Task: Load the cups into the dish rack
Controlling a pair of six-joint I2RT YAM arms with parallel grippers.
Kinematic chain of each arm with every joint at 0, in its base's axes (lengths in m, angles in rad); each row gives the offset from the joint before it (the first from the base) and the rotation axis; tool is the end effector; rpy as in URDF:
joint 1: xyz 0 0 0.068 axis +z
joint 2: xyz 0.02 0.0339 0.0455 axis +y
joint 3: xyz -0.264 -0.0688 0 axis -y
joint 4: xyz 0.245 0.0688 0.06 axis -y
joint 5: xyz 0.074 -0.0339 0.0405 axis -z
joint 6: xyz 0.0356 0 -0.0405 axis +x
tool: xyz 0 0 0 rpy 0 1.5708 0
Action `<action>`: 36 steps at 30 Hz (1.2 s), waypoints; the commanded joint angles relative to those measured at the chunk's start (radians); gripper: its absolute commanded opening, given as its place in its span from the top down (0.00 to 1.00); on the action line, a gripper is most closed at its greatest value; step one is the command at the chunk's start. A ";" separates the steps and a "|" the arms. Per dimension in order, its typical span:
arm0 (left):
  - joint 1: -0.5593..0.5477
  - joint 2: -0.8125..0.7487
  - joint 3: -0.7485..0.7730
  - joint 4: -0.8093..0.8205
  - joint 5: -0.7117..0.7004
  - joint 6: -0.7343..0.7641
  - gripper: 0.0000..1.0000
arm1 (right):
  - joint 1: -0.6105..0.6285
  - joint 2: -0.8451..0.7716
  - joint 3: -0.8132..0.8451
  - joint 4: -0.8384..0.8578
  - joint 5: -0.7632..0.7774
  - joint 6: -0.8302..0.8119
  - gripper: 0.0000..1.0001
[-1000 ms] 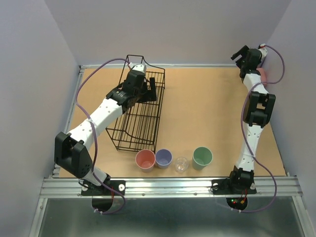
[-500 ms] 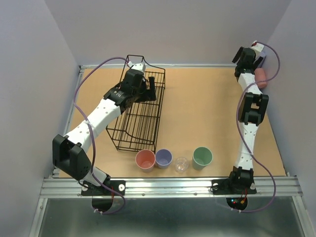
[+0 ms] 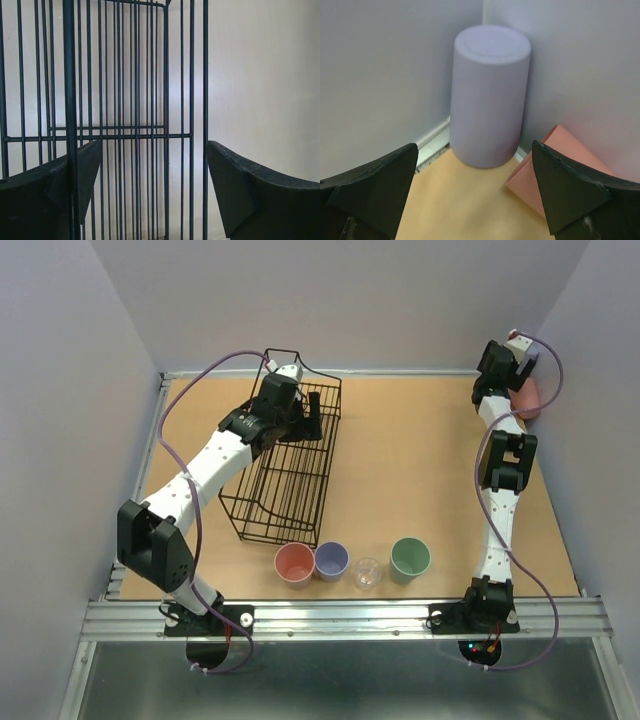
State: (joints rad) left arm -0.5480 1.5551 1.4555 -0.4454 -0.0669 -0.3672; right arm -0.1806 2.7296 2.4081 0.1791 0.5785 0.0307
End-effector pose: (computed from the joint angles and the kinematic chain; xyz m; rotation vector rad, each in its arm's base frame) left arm 0.3079 -0.1851 0.3560 0.1538 2.1453 -0.4705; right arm 0.6026 -0.1298 0.1840 0.6053 1.6173 -0.6048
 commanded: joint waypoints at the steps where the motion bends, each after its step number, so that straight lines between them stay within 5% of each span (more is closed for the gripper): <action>1: -0.009 0.003 0.040 0.034 0.024 0.001 0.03 | -0.026 0.041 0.071 0.219 0.055 -0.035 0.00; 15: -0.009 0.026 0.058 0.005 -0.027 -0.045 0.03 | -0.105 0.234 0.195 0.433 0.095 0.147 0.00; 36: -0.047 0.255 0.321 -0.091 -0.067 -0.062 0.04 | -0.125 0.303 0.246 0.505 -0.635 0.296 0.00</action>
State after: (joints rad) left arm -0.5663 1.8053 1.6962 -0.5423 -0.1402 -0.4282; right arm -0.3195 3.0127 2.6408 0.6964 0.1116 0.2451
